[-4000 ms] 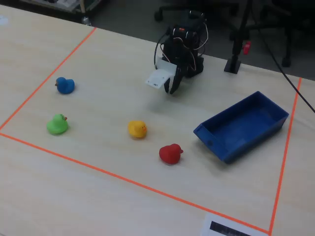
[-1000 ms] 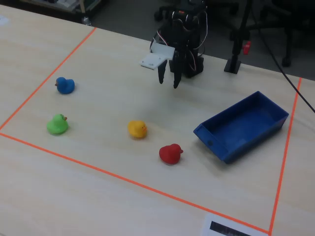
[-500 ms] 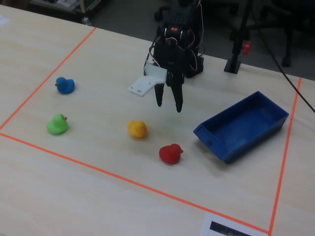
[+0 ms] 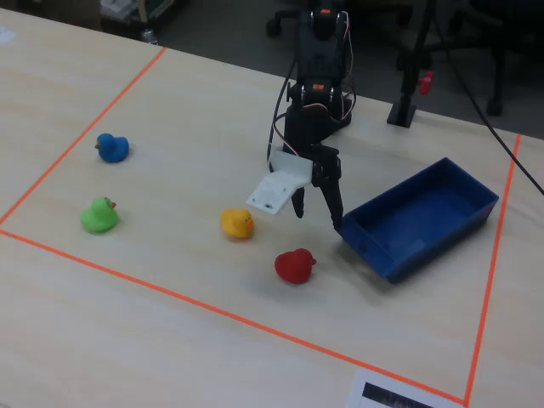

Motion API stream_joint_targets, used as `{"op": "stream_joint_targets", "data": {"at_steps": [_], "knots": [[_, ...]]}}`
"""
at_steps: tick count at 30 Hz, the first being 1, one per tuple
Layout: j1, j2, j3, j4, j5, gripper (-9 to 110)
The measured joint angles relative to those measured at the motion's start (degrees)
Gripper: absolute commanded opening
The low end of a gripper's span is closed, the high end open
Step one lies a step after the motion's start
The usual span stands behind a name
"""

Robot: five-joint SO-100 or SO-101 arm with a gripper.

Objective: Grasp red duck and put it into box.

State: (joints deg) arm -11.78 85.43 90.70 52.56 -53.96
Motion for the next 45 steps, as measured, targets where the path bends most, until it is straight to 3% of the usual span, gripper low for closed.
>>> {"op": "stream_joint_targets", "data": {"at_steps": [6, 23, 45], "knots": [[-0.1, -6.7, -5.7, -2.4, -2.5, 34], [3.4, -10.6, -1.2, -17.6, -11.6, 33], [1.9, -14.2, 1.6, -21.6, -10.6, 33]]}}
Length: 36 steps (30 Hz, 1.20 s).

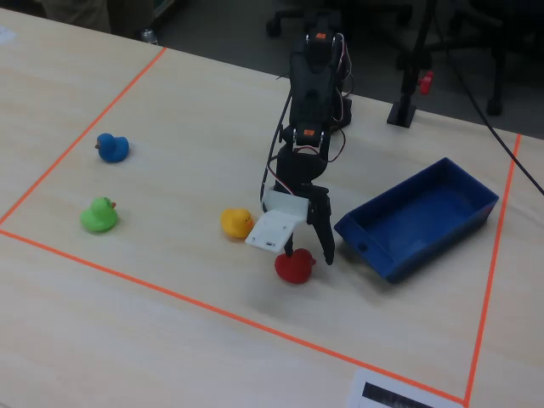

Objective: Grasp red duck and put it into box.

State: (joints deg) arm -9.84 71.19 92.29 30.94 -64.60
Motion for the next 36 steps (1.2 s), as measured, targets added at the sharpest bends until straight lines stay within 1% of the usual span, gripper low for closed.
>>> {"op": "stream_joint_targets", "data": {"at_steps": [4, 6, 9, 12, 14, 23, 27, 31, 36], "knots": [[1.0, -0.4, -1.1, 0.0, 0.0, 32], [1.5, -1.1, -1.8, 0.0, 0.0, 29], [1.7, -2.2, -2.6, 0.0, 0.0, 21], [1.7, -3.3, -3.3, -0.1, 0.0, 6], [1.7, -3.9, -4.0, -1.1, -0.1, 0], [2.7, -4.8, -5.3, -0.7, 0.7, 0], [3.4, -1.3, -7.0, 8.3, 6.1, 0], [3.4, 8.3, -7.1, 19.4, 14.0, 0], [-5.5, 24.3, -4.7, 33.5, 23.4, 0]]}}
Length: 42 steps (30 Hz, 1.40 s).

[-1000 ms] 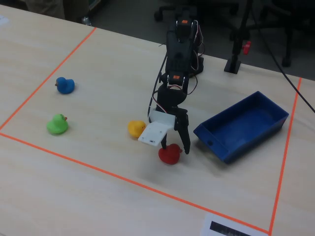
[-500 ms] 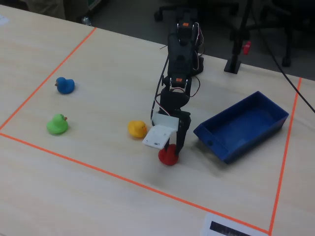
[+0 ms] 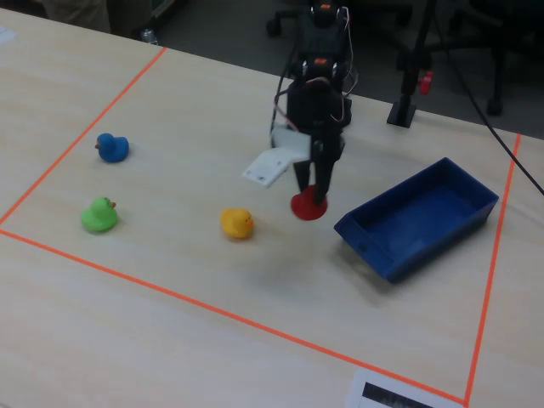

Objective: Grasp red duck and put it into box.

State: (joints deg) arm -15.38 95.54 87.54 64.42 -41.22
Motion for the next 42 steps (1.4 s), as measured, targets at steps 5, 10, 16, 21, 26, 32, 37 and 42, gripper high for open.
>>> {"op": "stream_joint_targets", "data": {"at_steps": [5, 10, 16, 21, 26, 32, 37, 42], "knots": [[-12.7, 9.5, 2.5, 8.9, 7.8, 0], [-23.3, 10.6, 4.7, 8.1, 13.6, 0], [-27.6, 4.0, 2.1, 2.5, 17.5, 0], [-30.5, -0.6, 1.6, -3.0, 20.6, 0], [-34.2, -3.3, 1.6, -3.8, 24.9, 0], [-37.9, -4.7, 1.6, -2.1, 25.5, 18], [-38.0, -4.7, 1.6, -0.8, 23.0, 23], [-34.9, -3.0, 1.6, 2.3, 20.0, 6]]}}
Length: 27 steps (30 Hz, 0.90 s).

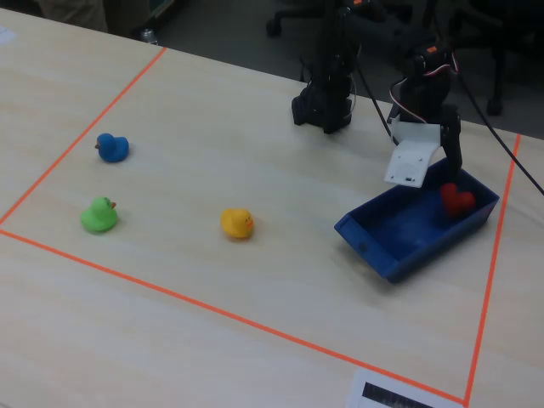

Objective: Grasp red duck and put it into box.

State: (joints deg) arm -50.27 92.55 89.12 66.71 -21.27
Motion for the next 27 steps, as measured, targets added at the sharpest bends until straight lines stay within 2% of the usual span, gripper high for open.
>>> {"op": "stream_joint_targets", "data": {"at_steps": [2, 7, 13, 19, 23, 27], "knots": [[4.2, 3.3, 0.0, 1.2, -2.6, 0], [21.7, 14.6, 4.1, 1.2, -14.9, 0], [39.8, 31.6, 26.5, -12.9, -33.0, 0], [47.7, 52.6, 62.1, -30.9, -42.7, 0], [48.8, 66.5, 77.3, -33.0, -45.0, 0], [50.6, 79.0, 84.8, -30.7, -45.9, 0]]}}
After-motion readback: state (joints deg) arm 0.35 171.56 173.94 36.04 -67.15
